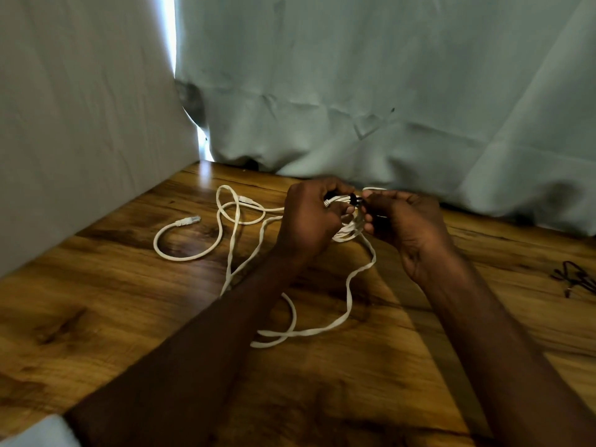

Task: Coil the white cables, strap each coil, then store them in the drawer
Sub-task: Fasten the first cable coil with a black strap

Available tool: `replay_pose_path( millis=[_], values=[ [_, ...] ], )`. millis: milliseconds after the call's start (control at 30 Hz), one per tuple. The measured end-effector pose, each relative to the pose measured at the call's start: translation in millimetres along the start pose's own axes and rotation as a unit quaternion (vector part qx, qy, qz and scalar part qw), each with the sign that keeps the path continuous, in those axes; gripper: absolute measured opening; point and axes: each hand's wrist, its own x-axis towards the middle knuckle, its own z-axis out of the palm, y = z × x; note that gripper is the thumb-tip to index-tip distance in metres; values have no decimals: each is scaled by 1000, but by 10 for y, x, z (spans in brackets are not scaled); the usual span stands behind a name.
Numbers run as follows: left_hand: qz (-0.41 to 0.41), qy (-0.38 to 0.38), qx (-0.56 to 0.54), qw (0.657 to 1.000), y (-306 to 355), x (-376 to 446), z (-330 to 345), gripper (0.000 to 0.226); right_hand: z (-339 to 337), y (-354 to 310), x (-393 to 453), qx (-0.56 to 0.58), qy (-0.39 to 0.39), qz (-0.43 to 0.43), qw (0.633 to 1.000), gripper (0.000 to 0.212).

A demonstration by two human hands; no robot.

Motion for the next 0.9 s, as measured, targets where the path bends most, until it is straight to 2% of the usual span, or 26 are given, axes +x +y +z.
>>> replay_pose_path(
  millis=[133,267,400,600,700,767,900],
  values=[
    [7,-7,16,1000,16,-12,19,23,13,9,-43,-25,38,-31,998,7],
    [12,-6,20,1000,23,-16,25,24,21,-2,-54,-91,30,-73,993,9],
    [5,-5,10,1000,10,-11,22,24,61,35,-39,-164,50,-126,977,13],
    [5,-1,19,1000,-38,10,31,23,132,71,-53,-206,96,-164,960,10],
    [2,-1,19,1000,-45,6,33,24,94,50,-36,-243,88,-186,948,9],
    [-1,0,17,1000,-42,5,34,23,71,35,-34,-280,76,-217,932,7],
    [13,7,51,999,-35,0,34,19,98,53,-42,-387,61,-328,860,20]
  ],
)
